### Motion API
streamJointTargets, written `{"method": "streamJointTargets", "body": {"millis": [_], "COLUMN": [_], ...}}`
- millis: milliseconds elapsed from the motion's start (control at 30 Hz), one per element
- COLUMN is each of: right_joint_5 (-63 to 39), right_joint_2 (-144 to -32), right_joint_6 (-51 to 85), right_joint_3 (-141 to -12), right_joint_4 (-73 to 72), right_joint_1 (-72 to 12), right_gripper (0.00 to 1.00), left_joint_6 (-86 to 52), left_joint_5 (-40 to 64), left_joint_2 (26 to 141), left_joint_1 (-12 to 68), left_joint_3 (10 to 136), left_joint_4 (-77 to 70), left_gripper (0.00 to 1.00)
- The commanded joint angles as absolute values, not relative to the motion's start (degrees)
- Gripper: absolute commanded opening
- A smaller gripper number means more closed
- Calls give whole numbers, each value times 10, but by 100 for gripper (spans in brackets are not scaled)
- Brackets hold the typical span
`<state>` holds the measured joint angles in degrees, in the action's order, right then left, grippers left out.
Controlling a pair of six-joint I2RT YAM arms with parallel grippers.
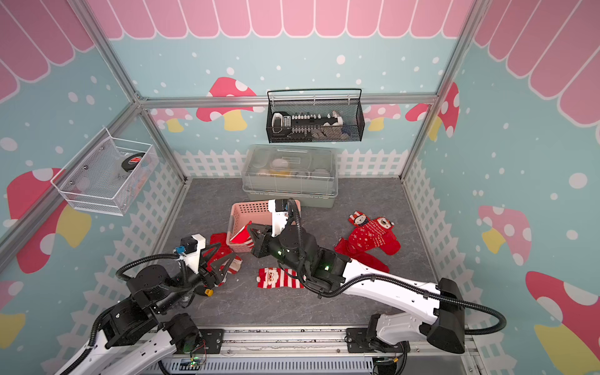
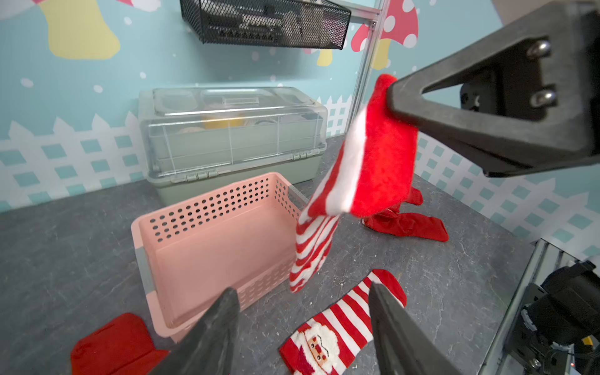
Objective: Place the socks together as a pair
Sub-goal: Flatten out the sock.
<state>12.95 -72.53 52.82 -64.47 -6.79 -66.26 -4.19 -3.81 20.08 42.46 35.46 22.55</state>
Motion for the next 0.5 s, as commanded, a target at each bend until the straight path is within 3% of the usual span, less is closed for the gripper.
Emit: {"method": "streamJointTargets", "body": {"millis": [0,100,467], "right_joint_5": [114,104,85], "right_joint_2": [-713,-711,-715], "right_joint_6": [523,527,535], "right_joint_3": [-644,-639,-628], "right_joint_4": [-64,-64,-69], "right_joint_1": [-663,-663,-663], "right_gripper": [0,0,0], "left_joint_6": [65,114,191], "left_joint_5": [38,67,-7], "left_joint_2": [198,209,238], "left_joint_1": [426,426,426], "left_joint_3": [339,328,317], "left_joint_4": [145,111,53], "left_gripper": [62,59,50]}}
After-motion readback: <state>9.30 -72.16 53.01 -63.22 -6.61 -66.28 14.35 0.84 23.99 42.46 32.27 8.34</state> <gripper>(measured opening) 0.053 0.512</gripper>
